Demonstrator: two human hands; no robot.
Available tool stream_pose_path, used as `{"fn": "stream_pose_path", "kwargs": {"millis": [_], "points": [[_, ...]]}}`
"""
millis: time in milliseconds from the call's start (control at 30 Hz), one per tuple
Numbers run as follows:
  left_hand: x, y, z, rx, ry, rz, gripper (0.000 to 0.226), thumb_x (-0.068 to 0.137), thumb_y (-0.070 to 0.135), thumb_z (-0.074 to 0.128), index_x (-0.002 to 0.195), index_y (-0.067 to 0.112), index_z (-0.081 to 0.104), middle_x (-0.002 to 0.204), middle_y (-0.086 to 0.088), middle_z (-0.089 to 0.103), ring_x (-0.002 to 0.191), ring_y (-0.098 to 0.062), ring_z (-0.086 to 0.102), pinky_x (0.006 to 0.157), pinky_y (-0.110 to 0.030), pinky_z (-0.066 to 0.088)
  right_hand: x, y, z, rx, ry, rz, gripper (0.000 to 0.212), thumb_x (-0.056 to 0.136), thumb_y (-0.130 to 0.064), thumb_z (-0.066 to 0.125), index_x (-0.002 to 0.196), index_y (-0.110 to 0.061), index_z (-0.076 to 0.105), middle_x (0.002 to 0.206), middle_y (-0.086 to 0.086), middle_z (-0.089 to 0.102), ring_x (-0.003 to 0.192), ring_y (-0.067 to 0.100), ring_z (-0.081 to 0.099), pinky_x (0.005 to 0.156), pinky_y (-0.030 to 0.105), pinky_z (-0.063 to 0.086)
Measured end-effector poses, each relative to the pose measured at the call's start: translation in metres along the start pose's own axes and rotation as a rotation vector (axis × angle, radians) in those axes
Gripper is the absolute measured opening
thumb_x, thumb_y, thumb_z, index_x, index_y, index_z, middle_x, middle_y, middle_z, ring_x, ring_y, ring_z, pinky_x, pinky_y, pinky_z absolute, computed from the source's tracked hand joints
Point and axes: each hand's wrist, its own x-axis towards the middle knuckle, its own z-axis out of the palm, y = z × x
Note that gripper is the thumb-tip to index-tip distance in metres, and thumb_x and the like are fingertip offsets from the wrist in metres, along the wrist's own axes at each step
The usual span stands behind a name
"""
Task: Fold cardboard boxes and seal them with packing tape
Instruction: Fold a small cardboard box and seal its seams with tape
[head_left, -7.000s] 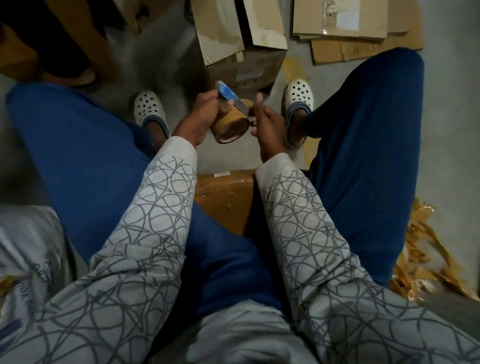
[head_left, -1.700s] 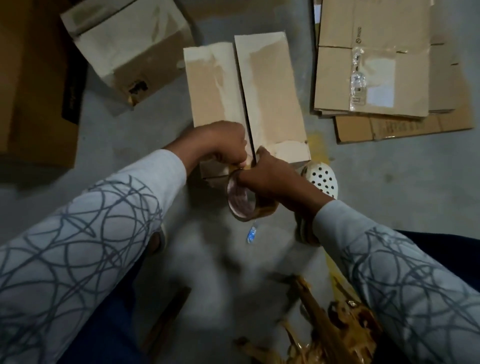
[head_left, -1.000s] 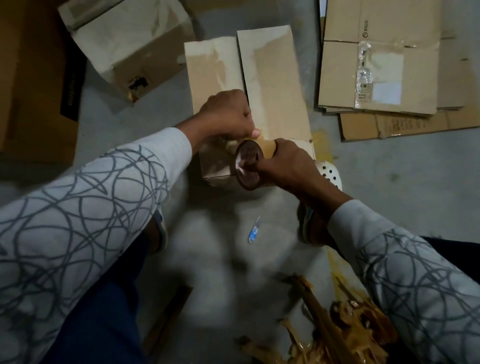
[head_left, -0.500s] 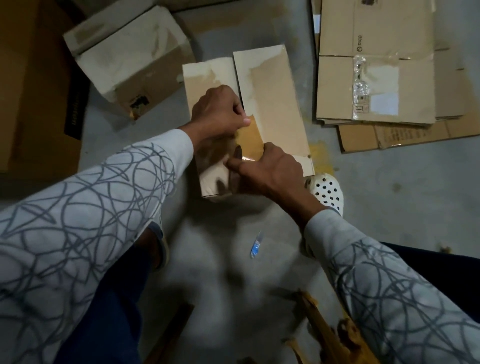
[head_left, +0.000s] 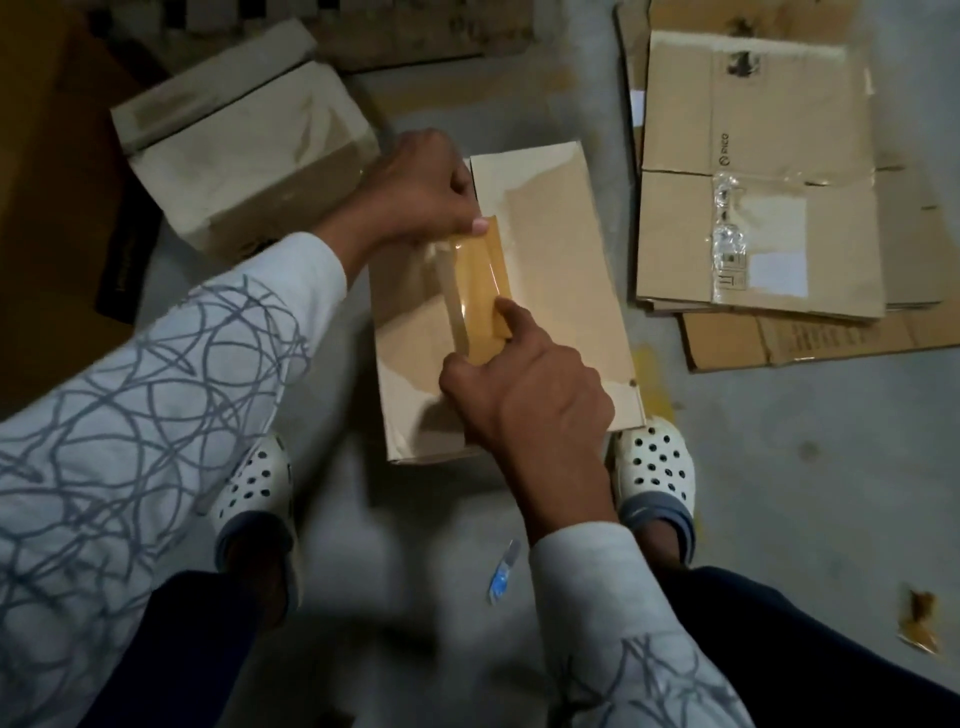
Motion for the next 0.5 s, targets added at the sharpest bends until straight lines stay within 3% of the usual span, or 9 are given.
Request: {"fn": "stream_pose_path", "kwargs": {"millis": [67,167,267,333,400,500], "points": [[0.008,-0.004,0.001,-0.008,0.039,0.021,0.017,0.083,0.024,0.083,0.094,0.011,0.081,0.100,-0.003,0.076,0.090,-0.015,0.069,0.068,-0.024,0.050,0.011,-0.003,-0.001,0.019,0.007,0.012,0.074,0.088,-0.053,0.056,0.155,-0.039,0.028,0.130,0.007,0.062,0.119,0.034,0.057,0.092,0.041,0.041],[0.023,-0.004,0.002,-0.025,0.085,0.060,0.018,0.085,0.025,0.080,0.096,0.011,0.080,0.111,-0.004,0.073,0.104,-0.018,0.067,0.079,-0.026,0.044,0.031,-0.012,-0.004,-0.022,0.070,0.011,0.076,0.087,-0.049,0.060,0.155,-0.038,0.029,0.127,0.005,0.063,0.116,0.032,0.059,0.081,0.039,0.037],[0.050,-0.008,0.001,-0.079,0.055,0.047,0.017,0.087,0.023,0.078,0.097,0.009,0.077,0.091,-0.003,0.073,0.082,-0.013,0.069,0.066,-0.022,0.046,0.042,-0.024,-0.001,-0.114,0.163,-0.046,0.077,0.087,-0.045,0.064,0.154,-0.036,0.027,0.109,0.002,0.062,0.104,0.029,0.062,0.072,0.036,0.030],[0.066,-0.011,-0.003,-0.113,0.057,0.008,0.020,0.086,0.024,0.079,0.098,0.008,0.075,0.090,-0.004,0.071,0.079,-0.012,0.068,0.065,-0.024,0.050,0.050,-0.028,0.003,-0.119,0.221,-0.085,0.070,0.087,-0.041,0.066,0.149,-0.034,0.033,0.095,0.001,0.054,0.098,0.028,0.062,0.070,0.036,0.030],[0.081,-0.015,-0.009,-0.148,0.048,-0.032,0.027,0.084,0.026,0.081,0.100,0.006,0.074,0.093,-0.007,0.072,0.085,-0.020,0.070,0.068,-0.031,0.055,0.060,-0.029,0.008,-0.095,0.257,-0.103,0.062,0.086,-0.038,0.066,0.142,-0.032,0.040,0.098,0.001,0.058,0.096,0.029,0.063,0.070,0.036,0.033],[0.089,-0.016,-0.011,-0.172,-0.003,-0.048,0.026,0.088,0.024,0.078,0.102,0.002,0.073,0.092,-0.010,0.072,0.081,-0.020,0.068,0.063,-0.030,0.054,0.074,-0.034,0.009,-0.084,0.257,-0.123,0.056,0.084,-0.037,0.067,0.136,-0.030,0.046,0.108,0.004,0.064,0.097,0.030,0.062,0.072,0.037,0.035]]}}
